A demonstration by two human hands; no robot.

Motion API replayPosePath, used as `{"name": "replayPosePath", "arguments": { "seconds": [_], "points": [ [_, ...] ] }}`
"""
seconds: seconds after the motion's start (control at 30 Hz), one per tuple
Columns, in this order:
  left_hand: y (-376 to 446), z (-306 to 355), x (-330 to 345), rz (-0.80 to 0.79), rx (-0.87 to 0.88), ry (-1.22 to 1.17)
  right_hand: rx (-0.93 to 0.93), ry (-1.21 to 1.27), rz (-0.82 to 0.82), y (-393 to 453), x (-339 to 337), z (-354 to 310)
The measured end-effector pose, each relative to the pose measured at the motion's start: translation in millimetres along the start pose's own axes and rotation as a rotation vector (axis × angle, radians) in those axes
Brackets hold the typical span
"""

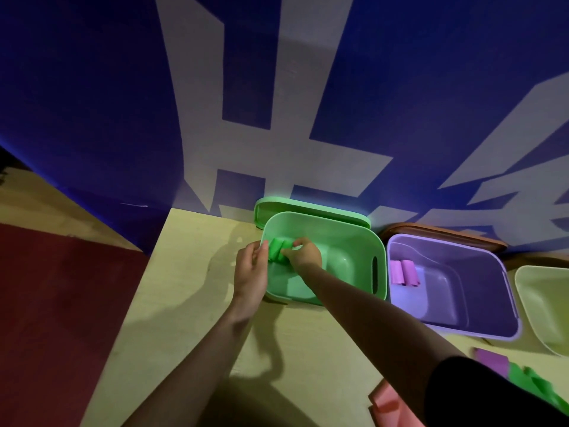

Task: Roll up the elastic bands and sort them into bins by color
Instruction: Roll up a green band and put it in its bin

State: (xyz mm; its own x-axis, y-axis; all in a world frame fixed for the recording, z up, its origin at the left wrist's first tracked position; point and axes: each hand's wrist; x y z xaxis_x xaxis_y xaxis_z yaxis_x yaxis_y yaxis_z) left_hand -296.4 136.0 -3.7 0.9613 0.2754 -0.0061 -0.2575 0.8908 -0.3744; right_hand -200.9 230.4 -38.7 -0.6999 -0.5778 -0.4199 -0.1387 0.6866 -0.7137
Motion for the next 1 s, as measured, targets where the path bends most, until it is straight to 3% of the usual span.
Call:
{"name": "replayPosePath", "arguments": {
  "seconds": [0.47, 0.63, 0.73, 0.83, 0.93, 1.0],
  "points": [
    [-3, 8, 1, 0.035, 0.014, 0.046, 0.009, -0.025, -0.001, -4, -14, 4],
    [-1, 9, -6, -0.043, 0.058, 0.185, -0.014, -0.054, -0.031, -11, -30, 3],
    [-1, 16, -13, -0.098, 0.015, 0.341, -0.094, 0.014, -0.076, -35, -45, 3],
    [-14, 39, -16, -0.035, 0.031, 0.457, -0.2, 0.13, -0.113, -72, -64, 5],
    [-42, 68, -8, 0.061, 0.168, 0.533, -0.347, 0.27, -0.12, -121, -83, 9],
    [-69, 88, 10, 0.026, 0.271, 0.512, -0.44, 0.369, -0.102, -154, -95, 26]
  ]
}}
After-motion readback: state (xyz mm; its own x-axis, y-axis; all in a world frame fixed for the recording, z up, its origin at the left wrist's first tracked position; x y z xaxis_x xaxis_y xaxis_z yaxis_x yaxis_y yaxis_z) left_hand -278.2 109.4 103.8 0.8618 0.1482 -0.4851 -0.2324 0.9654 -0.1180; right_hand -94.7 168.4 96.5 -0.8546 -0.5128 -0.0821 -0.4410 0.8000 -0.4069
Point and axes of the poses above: each hand's wrist, its own y-axis towards the middle knuckle, its own x-axis out of the palm, z = x × y, and after that the axes turned 15 degrees about -z, right-handed
